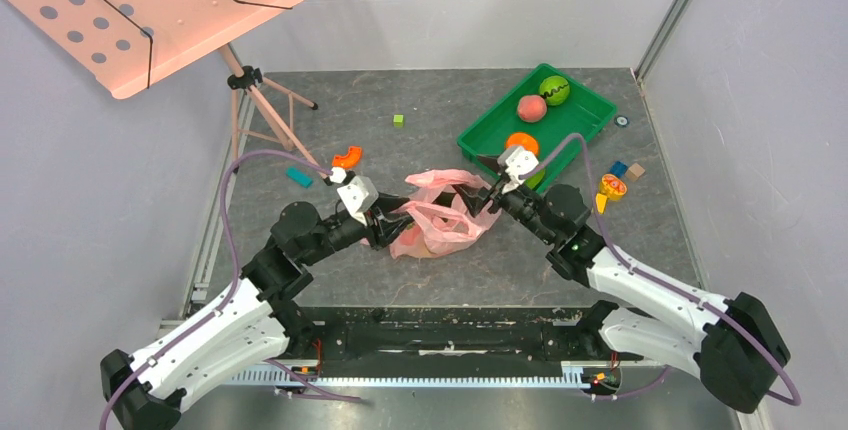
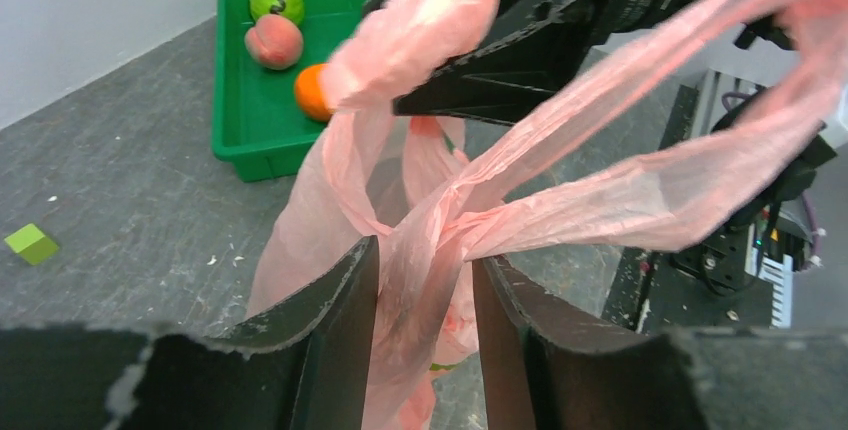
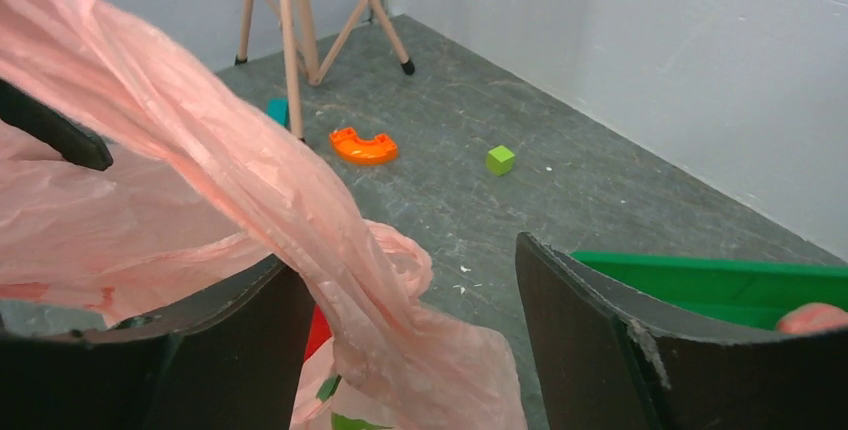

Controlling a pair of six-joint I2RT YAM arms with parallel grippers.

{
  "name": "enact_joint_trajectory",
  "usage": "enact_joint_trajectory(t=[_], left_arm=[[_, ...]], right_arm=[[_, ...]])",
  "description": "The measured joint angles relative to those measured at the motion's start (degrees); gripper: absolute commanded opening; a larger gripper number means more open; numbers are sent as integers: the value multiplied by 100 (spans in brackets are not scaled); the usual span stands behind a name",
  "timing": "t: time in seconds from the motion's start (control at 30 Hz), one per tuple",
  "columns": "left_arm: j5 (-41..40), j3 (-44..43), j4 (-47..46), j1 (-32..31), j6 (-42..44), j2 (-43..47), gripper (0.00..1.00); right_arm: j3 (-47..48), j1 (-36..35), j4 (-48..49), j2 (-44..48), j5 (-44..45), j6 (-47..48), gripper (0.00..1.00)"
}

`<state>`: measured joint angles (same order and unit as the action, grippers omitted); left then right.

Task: Take the fake fruits out of the plastic bag
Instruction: Adjust the plastic bag at the center of the board.

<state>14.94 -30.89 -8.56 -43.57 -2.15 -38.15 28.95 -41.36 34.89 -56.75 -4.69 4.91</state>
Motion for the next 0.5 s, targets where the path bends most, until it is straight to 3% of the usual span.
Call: enact_joint_trajectory(t=[0.1, 0.27, 0.33, 0.4, 0.47, 0.5], left_arm=[[197, -133, 321, 0, 2, 7, 54], [485, -310, 964, 0, 52, 63, 58], [540, -348, 1180, 0, 151, 83, 71], [595, -365, 1340, 0, 258, 81, 76], [632, -372, 1464, -2, 404, 83, 99], [640, -385, 1521, -7, 501, 81, 100]], right_arm=[[212, 0, -184, -203, -308, 166, 73], [404, -2, -365, -466, -734, 332, 61], [476, -2, -400, -553, -802, 332, 62], [533, 0, -417, -621, -850, 328, 64], [540, 0, -417, -645, -879, 321, 66], [542, 0, -417, -649, -885, 319, 66]])
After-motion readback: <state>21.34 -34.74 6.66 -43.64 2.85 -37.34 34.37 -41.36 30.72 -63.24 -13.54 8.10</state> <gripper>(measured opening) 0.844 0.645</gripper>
